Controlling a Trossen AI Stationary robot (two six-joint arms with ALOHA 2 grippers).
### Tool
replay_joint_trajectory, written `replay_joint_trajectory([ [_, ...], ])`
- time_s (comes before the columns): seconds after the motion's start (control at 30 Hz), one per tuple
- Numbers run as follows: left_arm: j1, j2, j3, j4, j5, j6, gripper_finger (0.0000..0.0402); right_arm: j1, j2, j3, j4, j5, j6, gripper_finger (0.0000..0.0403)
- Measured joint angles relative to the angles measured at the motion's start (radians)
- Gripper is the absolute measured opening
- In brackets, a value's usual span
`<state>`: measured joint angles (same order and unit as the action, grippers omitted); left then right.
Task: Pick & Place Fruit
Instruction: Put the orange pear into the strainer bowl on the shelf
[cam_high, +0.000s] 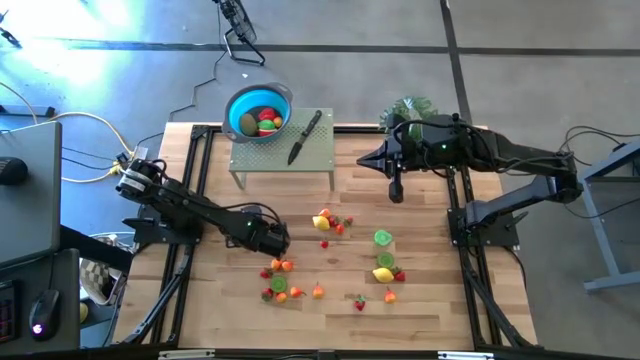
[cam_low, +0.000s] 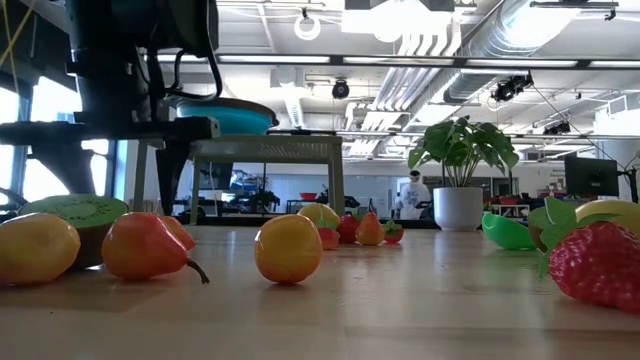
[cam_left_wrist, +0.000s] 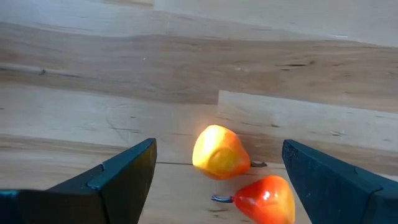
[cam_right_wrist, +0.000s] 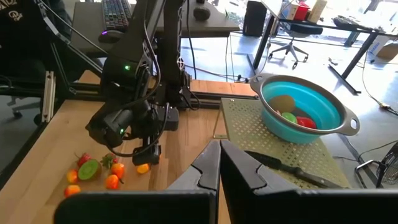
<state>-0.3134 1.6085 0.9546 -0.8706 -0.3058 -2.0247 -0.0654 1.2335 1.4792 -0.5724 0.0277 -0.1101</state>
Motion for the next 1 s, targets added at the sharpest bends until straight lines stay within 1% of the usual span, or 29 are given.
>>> replay_joint_trajectory([
  [0.27,-0.001,0.060,-0.001,0.048,0.006,-0.022,0.0339,0.000,0.000,0.000,0.001,0.000,0.000,0.0003],
  [0.33,-0.001,0.066,-0.001,0.067,0.006,-0.022,0.0339,0.000,0.000,0.000,0.000,0.000,0.000,0.0003],
  [0.6,-0.001,0.066,-0.001,0.063,0.009,-0.022,0.0335,0.000,0.000,0.000,0.001,0.000,0.000,0.0003],
  [0.67,-0.001,0.065,-0.001,0.061,0.009,-0.022,0.0324,0.000,0.000,0.000,0.001,0.000,0.000,0.0003],
  [0.87,-0.001,0.066,-0.001,0.060,0.009,-0.022,0.0267,0.000,0.000,0.000,0.001,0.000,0.000,0.0003],
  [1.0,-0.001,0.066,-0.001,0.061,0.009,-0.022,0.0237,0.000,0.000,0.000,0.000,0.000,0.000,0.0003],
])
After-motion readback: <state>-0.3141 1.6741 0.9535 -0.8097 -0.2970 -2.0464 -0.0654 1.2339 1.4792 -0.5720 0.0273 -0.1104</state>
